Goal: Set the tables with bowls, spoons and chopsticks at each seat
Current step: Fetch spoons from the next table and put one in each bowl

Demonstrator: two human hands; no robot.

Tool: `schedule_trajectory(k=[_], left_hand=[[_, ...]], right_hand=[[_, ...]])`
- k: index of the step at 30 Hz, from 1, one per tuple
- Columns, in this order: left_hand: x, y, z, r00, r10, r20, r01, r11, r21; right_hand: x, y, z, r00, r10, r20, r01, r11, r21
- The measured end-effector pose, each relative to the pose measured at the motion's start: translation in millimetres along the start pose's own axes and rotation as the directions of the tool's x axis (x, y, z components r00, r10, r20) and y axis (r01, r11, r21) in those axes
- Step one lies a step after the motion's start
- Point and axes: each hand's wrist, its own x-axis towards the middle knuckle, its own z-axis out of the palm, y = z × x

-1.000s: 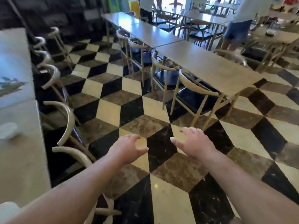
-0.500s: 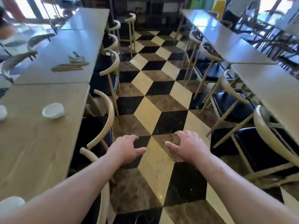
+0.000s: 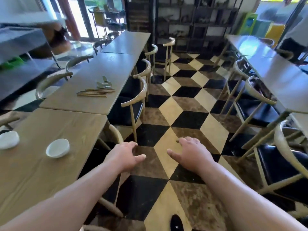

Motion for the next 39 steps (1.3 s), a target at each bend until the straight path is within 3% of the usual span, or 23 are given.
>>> schedule_trajectory(k=[6, 11, 17, 23, 29, 39], left_hand=[[99.2, 62.5, -32.7, 0.994, -0.095, -0.060, 0.093, 0.995, -0.041], [169.7, 60.9, -62.2, 0.969, -0.203, -0.141, 0.190, 0.977, -0.101], [240.4, 19.9, -82.5, 0.938, -0.328, -0.113, 0.307, 0.937, -0.169], [345.3, -33.4, -116.9, 0.922, -0.371, -0.108, 0.330, 0.903, -0.276], [444.0, -93.9, -164.2, 0.912, -0.409, -0.040, 0.377, 0.870, -0.317], [566.1, -148.4, -259.7, 0.868, -0.486, -0.105, 0.447, 0.854, -0.265]], right_hand=[[133.9, 43.5, -64.4, 0.997, -0.076, 0.021, 0.076, 0.997, -0.008], [237.3, 37.4, -108.3, 0.992, -0.123, 0.015, 0.124, 0.991, -0.052], [331.1, -30.2, -103.5, 0.945, -0.307, 0.116, 0.317, 0.944, -0.086], [454.1, -108.9, -92.8, 0.889, -0.431, 0.155, 0.453, 0.876, -0.165], [578.4, -175.0, -100.8, 0.863, -0.456, 0.219, 0.500, 0.832, -0.239], [742.7, -279.0, -115.9, 0.812, -0.522, 0.259, 0.573, 0.796, -0.193]])
